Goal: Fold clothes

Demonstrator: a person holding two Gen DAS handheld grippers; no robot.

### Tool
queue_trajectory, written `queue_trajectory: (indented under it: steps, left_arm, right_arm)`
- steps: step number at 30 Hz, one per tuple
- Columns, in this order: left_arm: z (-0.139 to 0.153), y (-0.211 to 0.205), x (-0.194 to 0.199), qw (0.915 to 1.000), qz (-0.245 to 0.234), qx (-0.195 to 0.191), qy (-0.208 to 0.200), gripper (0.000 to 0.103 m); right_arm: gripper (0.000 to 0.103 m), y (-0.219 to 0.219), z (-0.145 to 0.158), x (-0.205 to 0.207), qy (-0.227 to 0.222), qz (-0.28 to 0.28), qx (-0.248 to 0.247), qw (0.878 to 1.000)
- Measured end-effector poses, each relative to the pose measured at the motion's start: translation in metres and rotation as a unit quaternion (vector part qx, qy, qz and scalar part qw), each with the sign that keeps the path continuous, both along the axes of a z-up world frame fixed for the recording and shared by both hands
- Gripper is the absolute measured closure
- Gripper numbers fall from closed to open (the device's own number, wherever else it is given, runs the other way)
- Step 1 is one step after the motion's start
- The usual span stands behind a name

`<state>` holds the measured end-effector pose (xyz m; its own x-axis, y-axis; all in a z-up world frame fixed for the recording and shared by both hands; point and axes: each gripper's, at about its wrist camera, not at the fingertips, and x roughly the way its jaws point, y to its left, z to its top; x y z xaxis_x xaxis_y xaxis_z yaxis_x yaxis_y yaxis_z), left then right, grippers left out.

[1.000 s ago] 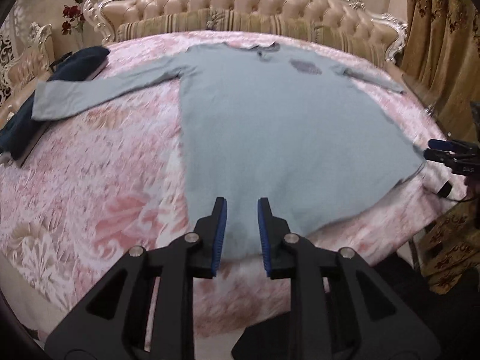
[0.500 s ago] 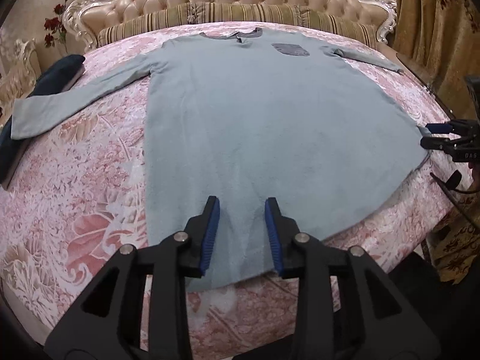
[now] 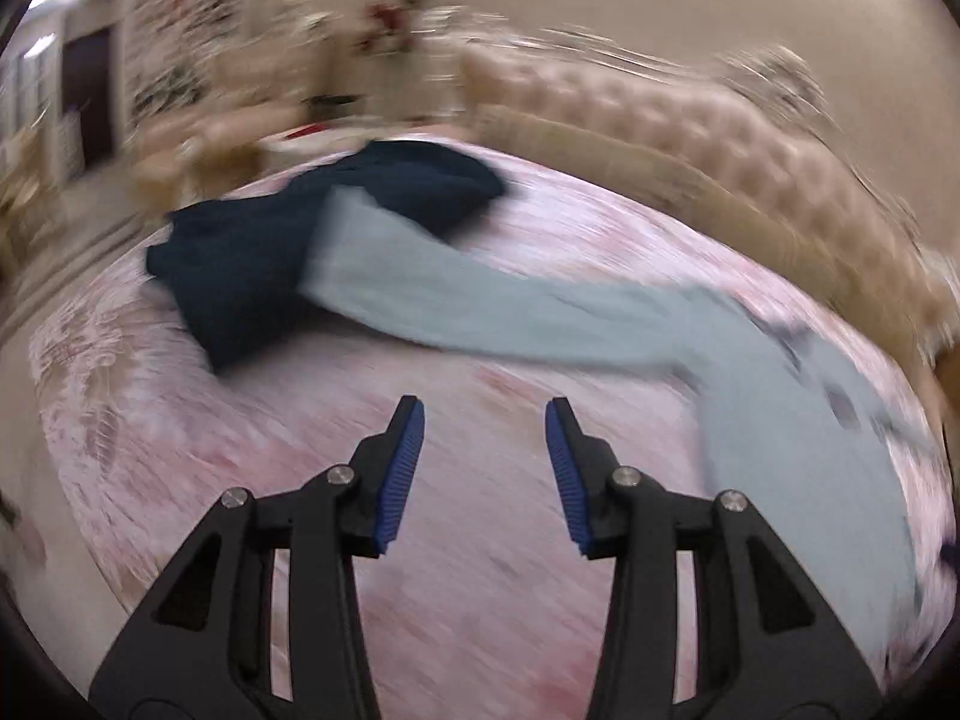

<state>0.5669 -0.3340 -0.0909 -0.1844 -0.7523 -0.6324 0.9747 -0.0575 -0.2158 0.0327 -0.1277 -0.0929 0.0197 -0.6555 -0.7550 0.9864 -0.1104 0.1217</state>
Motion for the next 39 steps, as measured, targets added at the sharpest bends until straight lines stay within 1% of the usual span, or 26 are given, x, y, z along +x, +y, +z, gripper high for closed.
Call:
queue_trajectory:
  steps: [1,2,4,5,7,8,10,11,13,15,18,20,21,23,26,30,32,34,36,39]
  left_arm:
    - [-0.005,-0.018,0.021,0.9993,0.007,0.015,0.033,0.059]
    - [-0.009,-0.031,0.033,0.9984,0.02,0.028,0.045,0.059]
    - [-0.017,-0.046,0.048,0.997,0.037,0.038,0.056,0.059]
    - [-0.024,-0.056,0.055,0.9953,0.042,0.05,0.072,0.059]
    - [-0.032,-0.068,0.059,0.9936,0.045,0.062,0.082,0.059]
    - [-0.036,-0.073,0.057,0.9934,0.044,0.066,0.083,0.061]
    - [-0.041,-0.083,0.054,0.994,0.045,0.068,0.073,0.063]
    - [-0.043,-0.086,0.053,0.9941,0.045,0.07,0.07,0.067]
    - [-0.047,-0.092,0.052,0.9942,0.049,0.07,0.066,0.071]
    - [-0.046,-0.1,0.053,0.9945,0.046,0.064,0.069,0.073]
    - [-0.049,-0.109,0.055,0.9946,0.055,0.068,0.058,0.076]
    - [-0.049,-0.112,0.052,0.9959,0.052,0.064,0.036,0.086]
    - [-0.049,-0.113,0.05,0.9965,0.05,0.062,0.026,0.087]
    - [-0.043,-0.112,0.044,0.9979,0.041,0.05,0.008,0.098]
    - [-0.03,-0.106,0.031,0.999,0.026,0.026,-0.027,0.1]
    - [-0.024,-0.106,0.021,0.9975,0.021,0.023,-0.063,0.1]
    - [-0.027,-0.107,0.023,0.9975,0.023,0.03,-0.06,0.098]
    - [-0.031,-0.109,0.023,0.9967,0.022,0.035,-0.069,0.097]
    - [-0.037,-0.109,0.025,0.9964,0.025,0.047,-0.067,0.097]
    - [-0.042,-0.107,0.027,0.9963,0.026,0.049,-0.065,0.094]
  right_arm:
    - [0.031,-0.006,-0.002,0.006,-0.004,0.01,0.002,1.0]
    - [0.031,-0.013,-0.004,0.013,-0.004,0.023,0.004,1.0]
    - [0.031,-0.023,-0.009,0.028,-0.002,0.047,0.01,0.999]
    - [0.031,-0.026,-0.011,0.033,0.004,0.056,0.014,0.998]
    - [0.031,-0.032,-0.016,0.044,0.02,0.071,0.024,0.997]
    - [0.031,-0.034,-0.018,0.047,0.027,0.075,0.028,0.996]
    - [0.031,-0.034,-0.021,0.046,0.027,0.074,0.033,0.996]
    - [0.031,-0.034,-0.022,0.045,0.027,0.073,0.035,0.996]
    - [0.031,-0.035,-0.024,0.043,0.026,0.072,0.04,0.996]
    - [0.031,-0.033,-0.025,0.042,0.025,0.07,0.044,0.996]
    - [0.031,-0.032,-0.028,0.042,0.024,0.07,0.051,0.996]
    - [0.031,-0.033,-0.03,0.043,0.024,0.071,0.053,0.996]
    - [0.031,-0.033,-0.03,0.044,0.024,0.072,0.053,0.996]
    - [0.031,-0.033,-0.03,0.045,0.025,0.074,0.054,0.995]
    - [0.031,-0.034,-0.032,0.046,0.024,0.076,0.056,0.995]
    - [0.031,-0.033,-0.034,0.047,0.022,0.08,0.059,0.995]
    - [0.031,-0.032,-0.035,0.048,0.022,0.08,0.059,0.995]
    - [0.031,-0.031,-0.034,0.047,0.019,0.079,0.058,0.995]
    - [0.031,-0.03,-0.035,0.046,0.018,0.077,0.059,0.995]
    - [0.031,-0.03,-0.036,0.045,0.017,0.077,0.061,0.995]
